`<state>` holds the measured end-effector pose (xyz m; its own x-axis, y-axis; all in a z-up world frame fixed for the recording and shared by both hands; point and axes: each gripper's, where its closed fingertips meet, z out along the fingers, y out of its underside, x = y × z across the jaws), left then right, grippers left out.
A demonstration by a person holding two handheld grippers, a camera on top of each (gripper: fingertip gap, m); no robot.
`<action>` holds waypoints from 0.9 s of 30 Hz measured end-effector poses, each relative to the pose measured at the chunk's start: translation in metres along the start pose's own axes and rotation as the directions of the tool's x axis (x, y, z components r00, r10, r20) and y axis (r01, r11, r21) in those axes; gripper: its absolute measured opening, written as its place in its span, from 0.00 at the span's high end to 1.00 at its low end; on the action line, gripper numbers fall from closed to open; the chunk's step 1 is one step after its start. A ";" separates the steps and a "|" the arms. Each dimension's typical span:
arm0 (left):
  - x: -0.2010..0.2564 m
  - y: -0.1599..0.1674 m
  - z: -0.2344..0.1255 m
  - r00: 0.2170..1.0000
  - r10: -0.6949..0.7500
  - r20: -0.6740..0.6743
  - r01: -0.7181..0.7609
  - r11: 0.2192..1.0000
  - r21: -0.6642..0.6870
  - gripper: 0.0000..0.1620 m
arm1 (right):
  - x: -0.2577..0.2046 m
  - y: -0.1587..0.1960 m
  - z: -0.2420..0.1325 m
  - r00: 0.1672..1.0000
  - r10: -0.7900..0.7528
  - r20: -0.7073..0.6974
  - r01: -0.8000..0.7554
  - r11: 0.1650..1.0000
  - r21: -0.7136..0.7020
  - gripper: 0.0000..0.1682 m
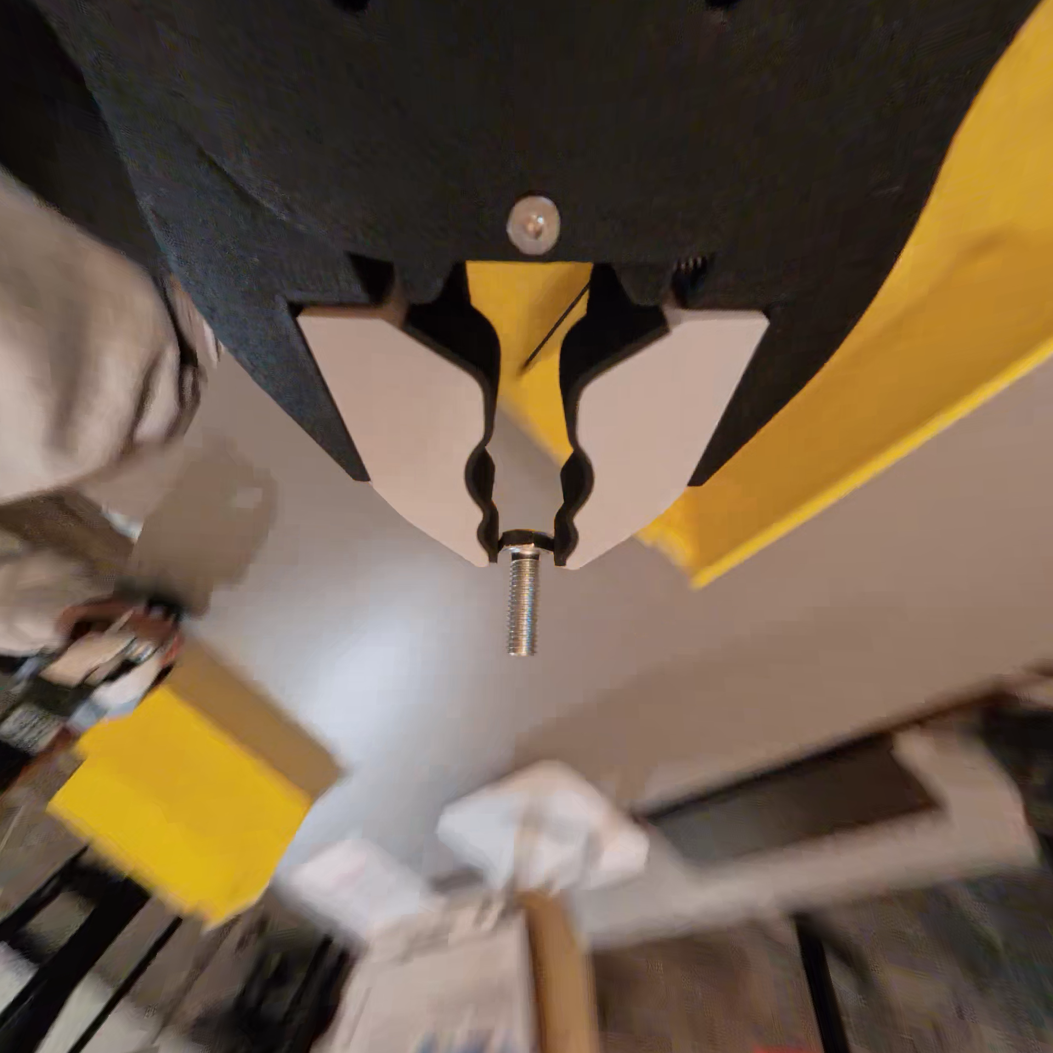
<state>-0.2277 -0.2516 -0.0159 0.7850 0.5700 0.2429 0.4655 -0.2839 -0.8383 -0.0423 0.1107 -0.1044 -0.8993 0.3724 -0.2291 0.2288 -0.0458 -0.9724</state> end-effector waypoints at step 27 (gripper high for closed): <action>0.345 0.023 0.216 0.899 0.152 -0.411 0.158 0.763 0.626 0.88 | -0.041 -0.087 -0.037 0.996 -0.065 -0.056 0.073 0.985 0.155 0.90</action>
<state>-0.0344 0.1047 -0.0569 0.9442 0.1521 0.2920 0.2232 0.3562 -0.9074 -0.0120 0.1336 -0.0090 -0.8901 0.4258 -0.1624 0.1019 -0.1614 -0.9816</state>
